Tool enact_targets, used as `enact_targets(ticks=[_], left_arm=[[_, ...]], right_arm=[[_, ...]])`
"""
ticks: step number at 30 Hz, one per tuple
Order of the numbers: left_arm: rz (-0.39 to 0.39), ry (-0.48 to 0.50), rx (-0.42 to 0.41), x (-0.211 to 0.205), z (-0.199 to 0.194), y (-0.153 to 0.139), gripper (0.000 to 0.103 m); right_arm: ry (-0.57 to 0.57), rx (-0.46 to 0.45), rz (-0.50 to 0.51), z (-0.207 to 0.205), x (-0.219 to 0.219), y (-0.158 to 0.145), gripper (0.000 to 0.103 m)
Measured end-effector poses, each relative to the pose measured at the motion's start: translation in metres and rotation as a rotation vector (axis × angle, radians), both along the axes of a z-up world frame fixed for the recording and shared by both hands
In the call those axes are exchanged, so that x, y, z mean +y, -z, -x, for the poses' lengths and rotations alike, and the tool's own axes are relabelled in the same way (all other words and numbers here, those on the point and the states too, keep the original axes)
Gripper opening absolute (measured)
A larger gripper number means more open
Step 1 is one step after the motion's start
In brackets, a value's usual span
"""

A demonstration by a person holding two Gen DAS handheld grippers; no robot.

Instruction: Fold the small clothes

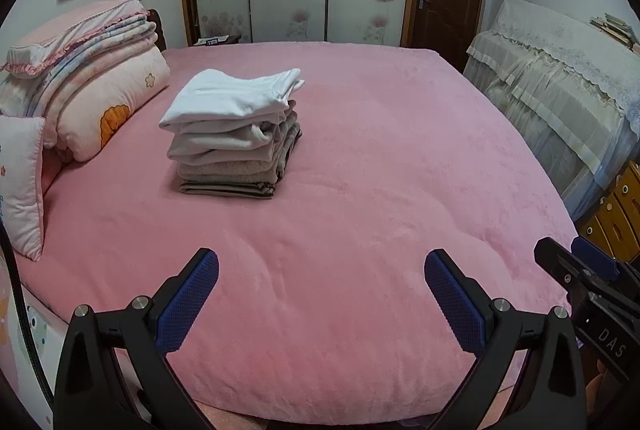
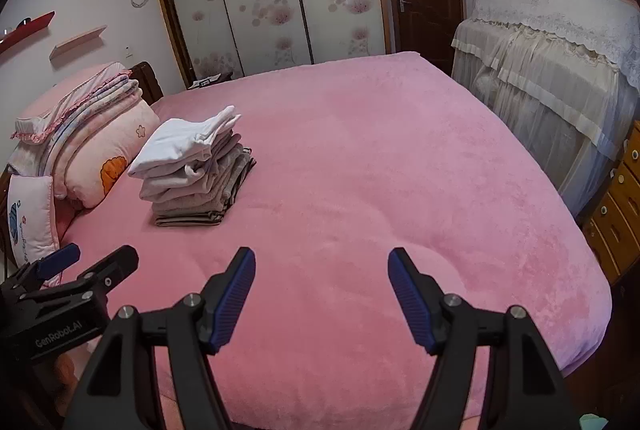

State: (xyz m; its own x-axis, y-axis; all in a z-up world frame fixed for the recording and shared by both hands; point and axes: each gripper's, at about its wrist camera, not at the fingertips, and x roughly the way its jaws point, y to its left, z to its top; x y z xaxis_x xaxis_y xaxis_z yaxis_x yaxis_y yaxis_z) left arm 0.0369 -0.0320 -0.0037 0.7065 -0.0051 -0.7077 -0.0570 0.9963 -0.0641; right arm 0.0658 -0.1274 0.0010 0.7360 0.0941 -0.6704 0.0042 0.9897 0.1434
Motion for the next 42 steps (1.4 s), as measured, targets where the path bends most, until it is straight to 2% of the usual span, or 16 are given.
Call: enact_targets(ticks=[10, 42], left_arm=[[0.001, 0.008, 0.012, -0.01, 0.005, 0.003, 0.102], [-0.013, 0.03, 0.0, -0.025, 0.024, -0.002, 0.102]], right_arm=[[-0.012, 0.015, 0.054, 0.009, 0.011, 0.011, 0.069], [0.016, -0.015, 0.045, 0.022, 0.003, 0.002, 0.069]])
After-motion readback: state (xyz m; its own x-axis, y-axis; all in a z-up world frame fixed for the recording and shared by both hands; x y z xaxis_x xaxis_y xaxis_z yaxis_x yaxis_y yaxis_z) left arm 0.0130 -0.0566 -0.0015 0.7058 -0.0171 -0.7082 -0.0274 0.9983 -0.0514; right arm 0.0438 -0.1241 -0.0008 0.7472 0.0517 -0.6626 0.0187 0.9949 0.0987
